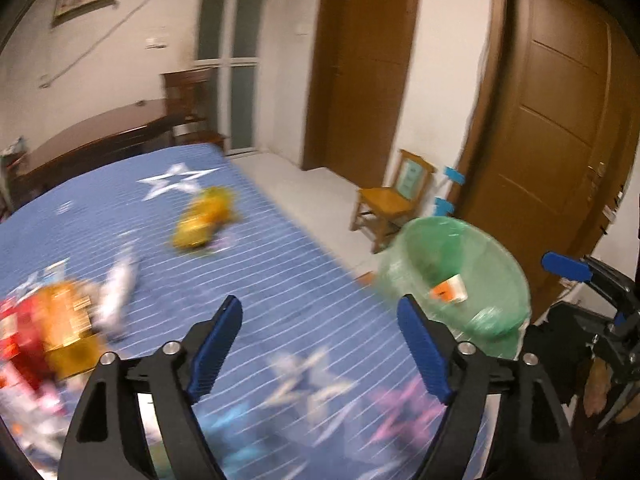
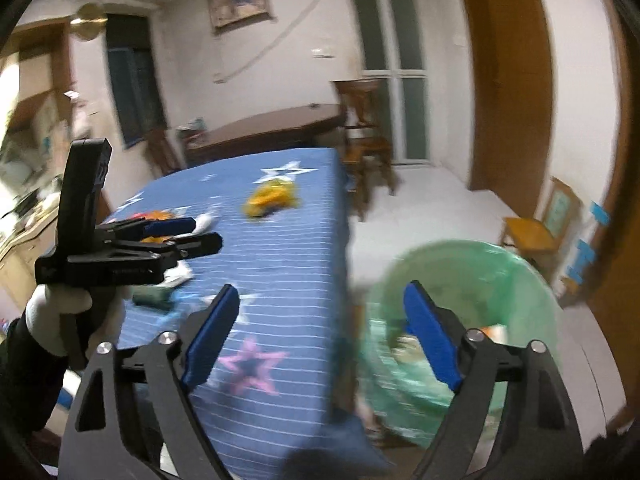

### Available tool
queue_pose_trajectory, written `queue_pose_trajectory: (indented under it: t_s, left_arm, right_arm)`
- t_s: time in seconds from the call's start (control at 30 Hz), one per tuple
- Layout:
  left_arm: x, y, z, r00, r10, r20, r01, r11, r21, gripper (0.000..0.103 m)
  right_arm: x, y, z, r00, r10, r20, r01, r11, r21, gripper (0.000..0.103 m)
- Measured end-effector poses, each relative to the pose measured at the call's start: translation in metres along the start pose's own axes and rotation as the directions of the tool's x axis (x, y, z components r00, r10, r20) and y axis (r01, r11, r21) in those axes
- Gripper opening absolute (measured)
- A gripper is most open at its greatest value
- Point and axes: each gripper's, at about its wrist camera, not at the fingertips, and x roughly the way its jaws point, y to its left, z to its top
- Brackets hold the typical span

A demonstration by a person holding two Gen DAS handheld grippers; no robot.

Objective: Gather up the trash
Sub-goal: 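Grasp the white round lid with the left gripper while the right grasps the white-blue snack bag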

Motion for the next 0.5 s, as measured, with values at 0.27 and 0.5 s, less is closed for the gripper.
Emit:
queue_pose_trajectory:
  t_s: [0.27,0.5]
  left_arm:
    - [-0.110,0.199,-0.068,0.946,0.319,-0.056,-0.324,0.927,-0.190,0.082]
    - [-0.157,0.354,-0.130,0.910,0.358,-0.207,-0.411,0.841,-0.352,0.071]
  right_arm:
    - [0.044,0.082,0.000,0.985,0.162,-0.067,-0.168,0.981,-0.100,0.083]
    - [0.070,0.157,-0.003,0.963,0.239,-0.128,-0.260,0.946,-0.191,0.083]
